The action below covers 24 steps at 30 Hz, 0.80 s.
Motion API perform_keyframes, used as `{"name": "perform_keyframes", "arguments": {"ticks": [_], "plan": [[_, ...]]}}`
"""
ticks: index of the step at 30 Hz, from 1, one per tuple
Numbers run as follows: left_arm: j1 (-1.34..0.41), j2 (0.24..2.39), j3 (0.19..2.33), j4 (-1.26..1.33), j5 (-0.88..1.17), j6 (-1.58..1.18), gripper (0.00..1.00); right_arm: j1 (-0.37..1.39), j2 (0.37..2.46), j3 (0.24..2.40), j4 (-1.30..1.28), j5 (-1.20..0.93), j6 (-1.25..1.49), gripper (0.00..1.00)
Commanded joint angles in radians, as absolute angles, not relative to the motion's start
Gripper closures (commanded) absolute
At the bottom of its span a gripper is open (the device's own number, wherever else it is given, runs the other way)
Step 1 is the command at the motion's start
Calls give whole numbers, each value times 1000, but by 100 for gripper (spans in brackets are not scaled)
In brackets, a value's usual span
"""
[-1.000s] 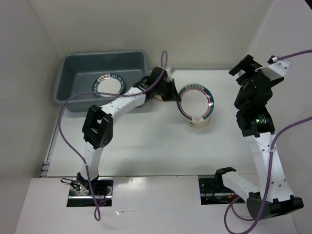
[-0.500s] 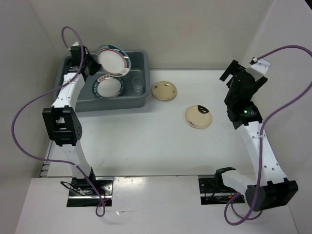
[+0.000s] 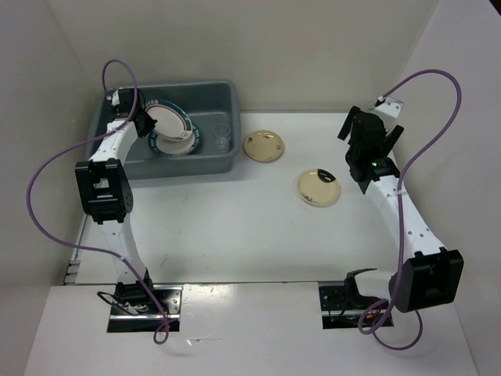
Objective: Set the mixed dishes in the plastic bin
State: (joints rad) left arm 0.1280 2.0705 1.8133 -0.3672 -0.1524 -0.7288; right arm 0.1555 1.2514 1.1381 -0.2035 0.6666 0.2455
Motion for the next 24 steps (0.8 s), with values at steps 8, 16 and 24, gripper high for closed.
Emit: {"name": "perform_keyframes", "arguments": {"ticks": [8, 16, 24], "plan": [[129, 2135, 1856, -365, -129, -712, 99, 158, 1365, 1161, -164, 690, 229, 0], [129, 2115, 1798, -394, -164, -693, 63, 158, 1405, 1170, -164, 690, 229, 0], [129, 2059, 1736, -394, -198, -675, 43, 158, 1405, 1170, -155, 690, 219, 0]]}}
